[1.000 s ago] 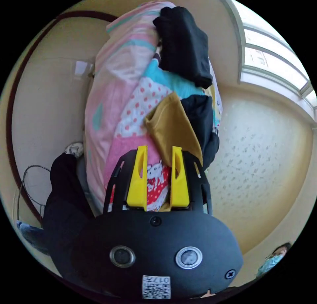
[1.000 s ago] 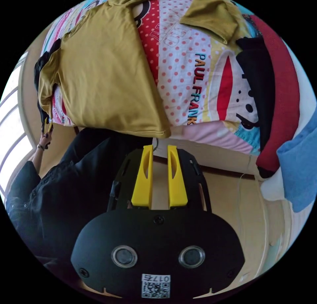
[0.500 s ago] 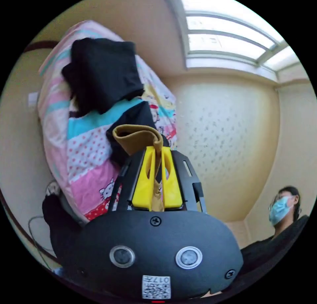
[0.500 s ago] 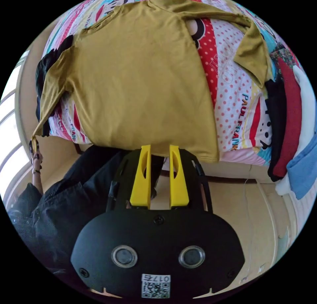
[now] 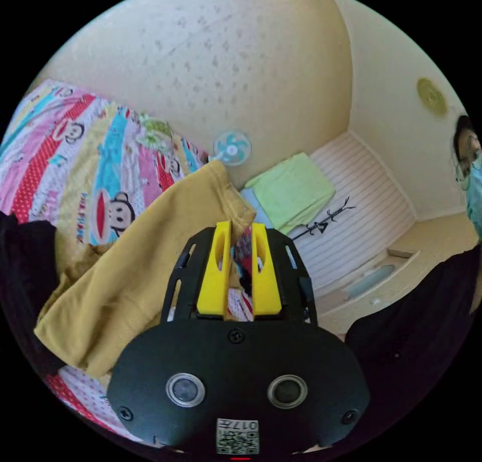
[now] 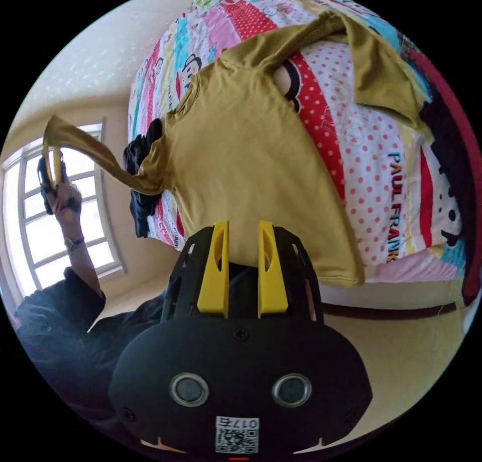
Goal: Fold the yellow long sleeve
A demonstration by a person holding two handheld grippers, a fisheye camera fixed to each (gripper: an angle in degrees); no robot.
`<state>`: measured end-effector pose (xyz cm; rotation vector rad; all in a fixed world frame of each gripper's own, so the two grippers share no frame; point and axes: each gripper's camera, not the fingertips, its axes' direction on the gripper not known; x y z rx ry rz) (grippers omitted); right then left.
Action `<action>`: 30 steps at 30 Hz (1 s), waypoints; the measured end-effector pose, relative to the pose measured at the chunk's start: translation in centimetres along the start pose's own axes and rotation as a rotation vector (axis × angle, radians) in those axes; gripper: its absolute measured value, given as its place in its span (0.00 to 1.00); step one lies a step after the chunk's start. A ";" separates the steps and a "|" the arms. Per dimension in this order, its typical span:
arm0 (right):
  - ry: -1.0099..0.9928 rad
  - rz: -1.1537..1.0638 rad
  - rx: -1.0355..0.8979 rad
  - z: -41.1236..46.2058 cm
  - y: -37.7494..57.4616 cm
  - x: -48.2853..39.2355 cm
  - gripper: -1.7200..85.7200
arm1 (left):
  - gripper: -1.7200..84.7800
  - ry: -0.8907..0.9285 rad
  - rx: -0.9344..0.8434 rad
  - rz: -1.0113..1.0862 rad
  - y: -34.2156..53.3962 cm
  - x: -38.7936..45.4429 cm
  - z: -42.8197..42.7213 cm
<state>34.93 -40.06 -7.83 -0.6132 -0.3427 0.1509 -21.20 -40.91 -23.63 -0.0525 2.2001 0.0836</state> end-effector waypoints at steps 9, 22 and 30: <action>0.454 -0.125 0.144 -3.5 -10.2 1.1 0.15 | 0.13 -0.070 -0.366 -0.189 12.8 -1.5 15.3; 0.462 -0.214 0.023 -5.5 -16.1 2.5 0.07 | 0.12 -0.230 -0.405 -0.496 22.9 -7.3 14.4; -0.361 -0.638 0.118 -20.8 -16.7 -7.7 0.05 | 0.12 -0.178 -0.305 -0.523 21.8 -7.9 14.7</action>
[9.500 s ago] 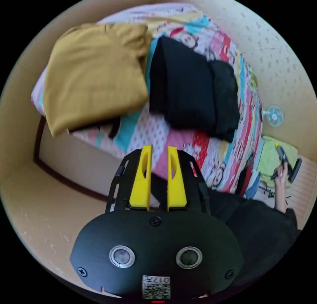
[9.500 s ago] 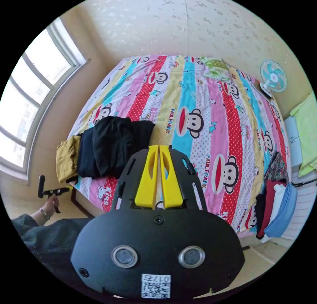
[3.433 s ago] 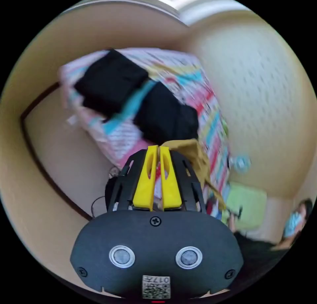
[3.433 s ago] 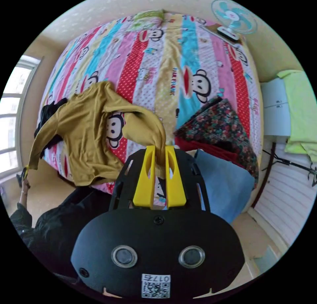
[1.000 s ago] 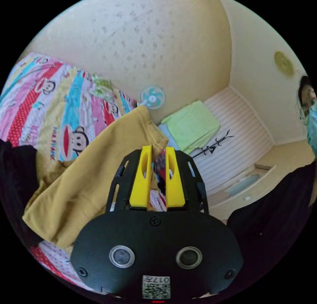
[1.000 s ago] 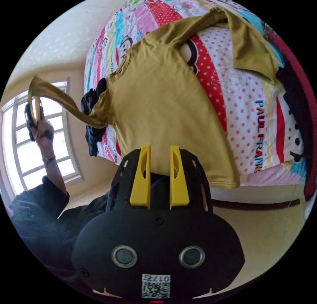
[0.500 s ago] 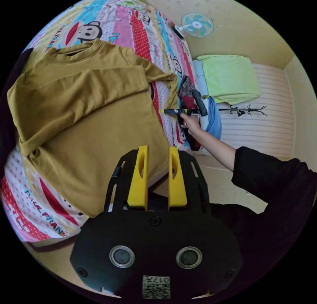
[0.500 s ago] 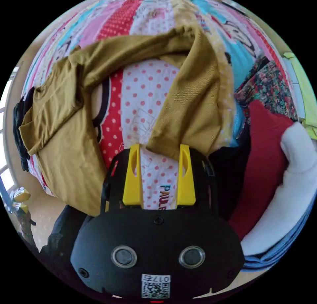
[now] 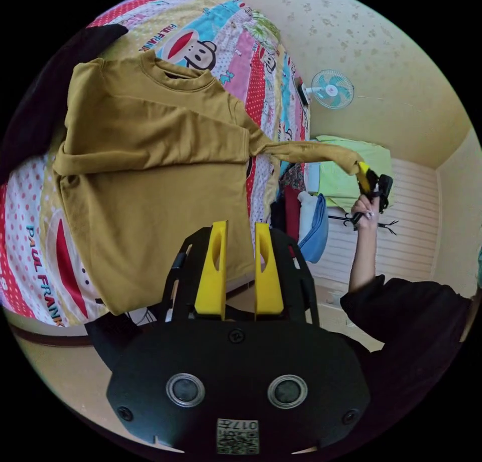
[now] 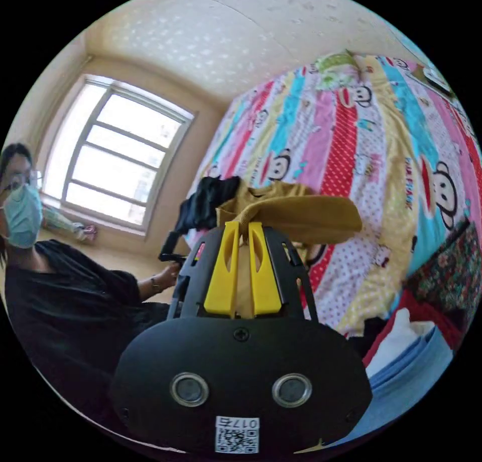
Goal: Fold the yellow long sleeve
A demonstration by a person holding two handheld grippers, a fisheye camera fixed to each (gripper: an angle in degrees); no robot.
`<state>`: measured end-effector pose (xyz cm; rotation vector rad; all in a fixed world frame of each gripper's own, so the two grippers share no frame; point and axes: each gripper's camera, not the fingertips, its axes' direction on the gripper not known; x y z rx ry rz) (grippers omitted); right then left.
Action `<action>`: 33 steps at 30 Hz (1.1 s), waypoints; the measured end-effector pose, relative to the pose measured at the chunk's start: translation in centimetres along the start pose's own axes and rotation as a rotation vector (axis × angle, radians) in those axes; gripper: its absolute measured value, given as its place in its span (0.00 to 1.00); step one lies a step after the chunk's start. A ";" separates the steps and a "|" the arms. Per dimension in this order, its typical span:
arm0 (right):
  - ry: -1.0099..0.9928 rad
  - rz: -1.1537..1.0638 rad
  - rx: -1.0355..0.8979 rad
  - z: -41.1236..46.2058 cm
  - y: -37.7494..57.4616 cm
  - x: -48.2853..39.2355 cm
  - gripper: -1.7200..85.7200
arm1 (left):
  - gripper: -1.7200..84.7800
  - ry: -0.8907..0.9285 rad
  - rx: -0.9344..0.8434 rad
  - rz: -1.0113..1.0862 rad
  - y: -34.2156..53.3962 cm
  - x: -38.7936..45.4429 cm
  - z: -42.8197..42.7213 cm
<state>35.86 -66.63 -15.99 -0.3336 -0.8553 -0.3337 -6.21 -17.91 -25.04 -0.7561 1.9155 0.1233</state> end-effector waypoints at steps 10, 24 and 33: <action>-0.552 -0.185 -0.258 11.5 -13.7 -0.5 0.09 | 0.13 -0.035 0.098 -0.011 1.7 -2.9 -6.2; 0.075 0.331 -0.230 16.8 -2.2 11.5 0.16 | 0.16 -0.308 0.093 0.324 -11.2 -2.9 -9.8; 0.044 0.367 -0.126 18.9 0.6 15.9 0.16 | 0.13 -0.865 -0.333 0.568 -21.4 -7.2 -0.4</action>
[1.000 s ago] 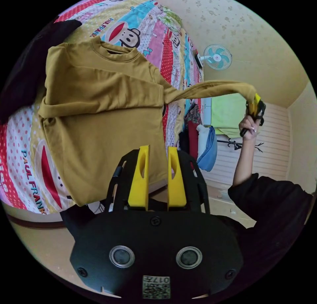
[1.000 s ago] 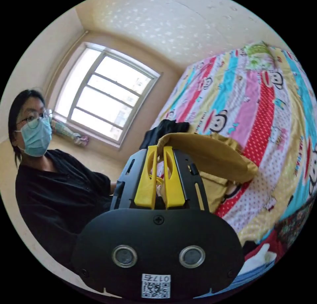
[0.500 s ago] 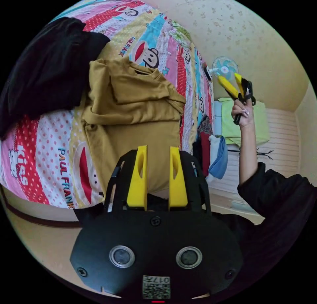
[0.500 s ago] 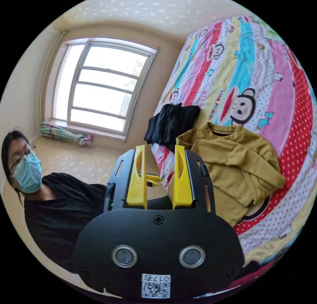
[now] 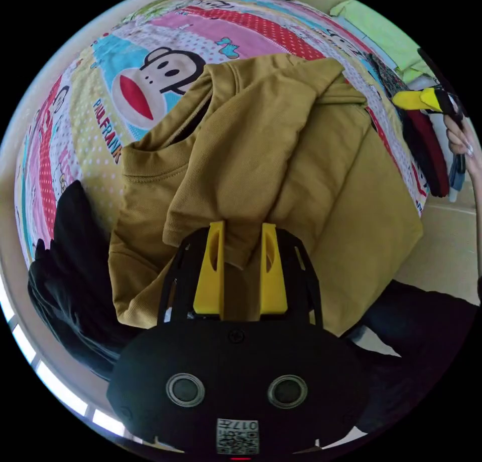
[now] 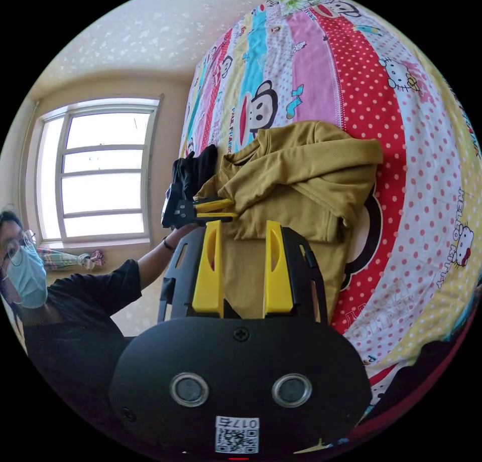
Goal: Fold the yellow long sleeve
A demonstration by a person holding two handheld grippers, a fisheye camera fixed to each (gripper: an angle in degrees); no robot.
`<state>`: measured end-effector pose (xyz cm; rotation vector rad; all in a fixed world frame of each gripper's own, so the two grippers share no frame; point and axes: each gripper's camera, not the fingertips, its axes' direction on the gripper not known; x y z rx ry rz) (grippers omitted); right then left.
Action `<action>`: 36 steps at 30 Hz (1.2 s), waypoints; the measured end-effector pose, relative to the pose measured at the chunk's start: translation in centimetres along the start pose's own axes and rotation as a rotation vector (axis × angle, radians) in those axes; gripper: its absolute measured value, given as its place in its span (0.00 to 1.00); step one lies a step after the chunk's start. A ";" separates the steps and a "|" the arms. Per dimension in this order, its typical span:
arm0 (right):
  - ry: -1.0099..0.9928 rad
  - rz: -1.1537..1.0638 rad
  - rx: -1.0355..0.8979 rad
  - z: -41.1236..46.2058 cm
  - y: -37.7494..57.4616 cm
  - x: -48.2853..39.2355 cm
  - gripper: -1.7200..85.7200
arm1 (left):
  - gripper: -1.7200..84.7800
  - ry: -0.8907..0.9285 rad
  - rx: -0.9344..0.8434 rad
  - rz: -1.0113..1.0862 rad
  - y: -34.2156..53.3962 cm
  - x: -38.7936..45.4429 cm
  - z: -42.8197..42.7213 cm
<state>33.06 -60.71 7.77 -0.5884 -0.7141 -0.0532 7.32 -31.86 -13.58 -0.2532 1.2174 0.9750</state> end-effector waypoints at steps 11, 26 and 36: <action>0.413 -0.267 0.046 4.1 -2.1 -1.0 0.21 | 0.05 0.964 0.317 -0.139 2.8 -14.4 -17.8; 0.575 -0.237 -0.261 4.0 -1.6 2.6 0.06 | 0.09 1.286 0.271 -0.912 13.7 -29.2 -11.0; 0.705 -0.405 -0.129 7.8 -1.2 -0.2 0.13 | 0.18 0.592 0.321 -0.713 12.2 -23.0 -18.1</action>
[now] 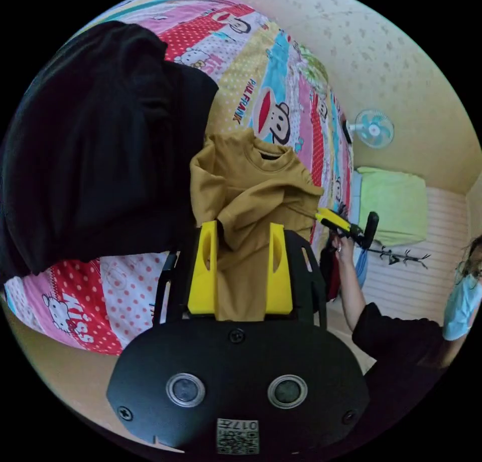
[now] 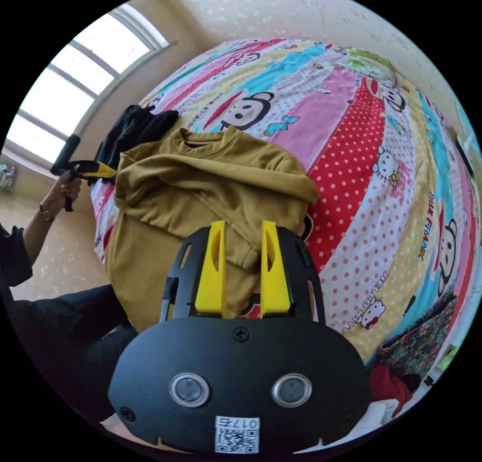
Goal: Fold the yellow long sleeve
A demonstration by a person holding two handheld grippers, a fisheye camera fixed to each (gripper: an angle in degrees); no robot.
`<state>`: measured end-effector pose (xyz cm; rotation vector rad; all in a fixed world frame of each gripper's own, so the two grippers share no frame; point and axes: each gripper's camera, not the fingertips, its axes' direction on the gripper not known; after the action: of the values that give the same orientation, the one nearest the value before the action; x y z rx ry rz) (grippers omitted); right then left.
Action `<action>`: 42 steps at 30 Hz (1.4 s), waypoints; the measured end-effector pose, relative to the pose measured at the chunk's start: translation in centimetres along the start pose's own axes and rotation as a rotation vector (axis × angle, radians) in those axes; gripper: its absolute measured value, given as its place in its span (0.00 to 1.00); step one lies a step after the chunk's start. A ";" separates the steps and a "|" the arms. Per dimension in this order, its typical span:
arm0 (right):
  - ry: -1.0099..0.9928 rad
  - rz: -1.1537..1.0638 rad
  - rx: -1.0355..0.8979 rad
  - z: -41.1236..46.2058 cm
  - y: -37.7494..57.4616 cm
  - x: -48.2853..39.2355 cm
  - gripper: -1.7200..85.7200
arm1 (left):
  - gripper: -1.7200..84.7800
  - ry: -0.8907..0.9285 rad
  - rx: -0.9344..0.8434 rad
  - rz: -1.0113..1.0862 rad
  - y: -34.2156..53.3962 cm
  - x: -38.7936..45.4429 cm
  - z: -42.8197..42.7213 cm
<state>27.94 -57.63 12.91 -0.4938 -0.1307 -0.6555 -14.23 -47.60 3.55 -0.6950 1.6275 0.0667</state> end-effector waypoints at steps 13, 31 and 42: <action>-0.248 -0.033 -0.101 -7.6 1.2 6.8 0.06 | 0.02 0.545 0.103 -0.121 0.9 -3.1 -4.2; -0.384 0.397 -0.182 -0.6 24.7 1.7 0.18 | 0.16 0.088 -0.067 -0.197 25.1 -5.9 5.9; -0.549 0.441 -0.301 -2.3 31.1 5.8 0.14 | 0.17 -0.079 -0.324 0.005 32.2 -9.8 5.9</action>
<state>51.50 -40.75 0.12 -0.9554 -0.4309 -0.0912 -23.95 -15.03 0.30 -0.9230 1.5575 0.3633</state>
